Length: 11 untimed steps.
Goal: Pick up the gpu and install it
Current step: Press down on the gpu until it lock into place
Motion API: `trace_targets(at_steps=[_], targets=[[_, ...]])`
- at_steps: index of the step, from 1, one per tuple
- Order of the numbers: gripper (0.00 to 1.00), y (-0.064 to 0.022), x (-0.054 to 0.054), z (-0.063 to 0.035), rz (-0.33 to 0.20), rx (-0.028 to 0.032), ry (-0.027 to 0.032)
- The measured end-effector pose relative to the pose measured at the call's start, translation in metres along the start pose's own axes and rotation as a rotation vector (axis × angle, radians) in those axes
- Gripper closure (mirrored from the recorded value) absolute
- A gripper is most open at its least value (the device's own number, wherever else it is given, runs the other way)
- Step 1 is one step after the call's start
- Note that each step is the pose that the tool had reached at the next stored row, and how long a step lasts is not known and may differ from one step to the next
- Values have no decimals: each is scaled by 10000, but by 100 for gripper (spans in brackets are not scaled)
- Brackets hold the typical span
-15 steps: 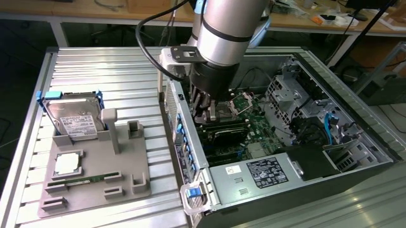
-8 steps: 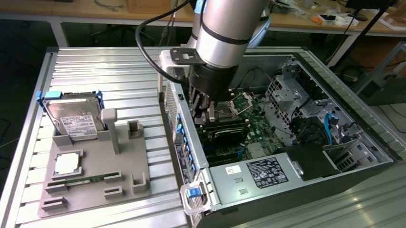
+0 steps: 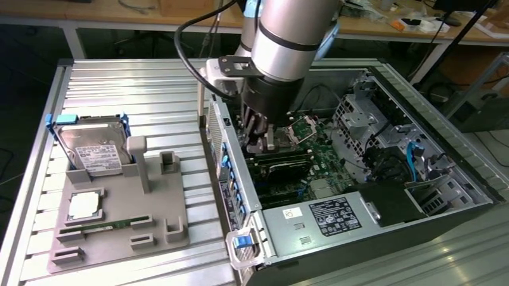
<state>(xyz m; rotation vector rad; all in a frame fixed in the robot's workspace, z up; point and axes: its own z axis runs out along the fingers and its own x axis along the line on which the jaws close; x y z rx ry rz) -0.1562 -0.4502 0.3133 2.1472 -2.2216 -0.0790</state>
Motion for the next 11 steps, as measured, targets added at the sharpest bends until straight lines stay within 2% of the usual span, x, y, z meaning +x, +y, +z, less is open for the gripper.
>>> trace_targets(at_steps=[4,11], targets=[[89,-149,3,-11,0,-4,-1],[89,-150,3,-12,0,-4,0]])
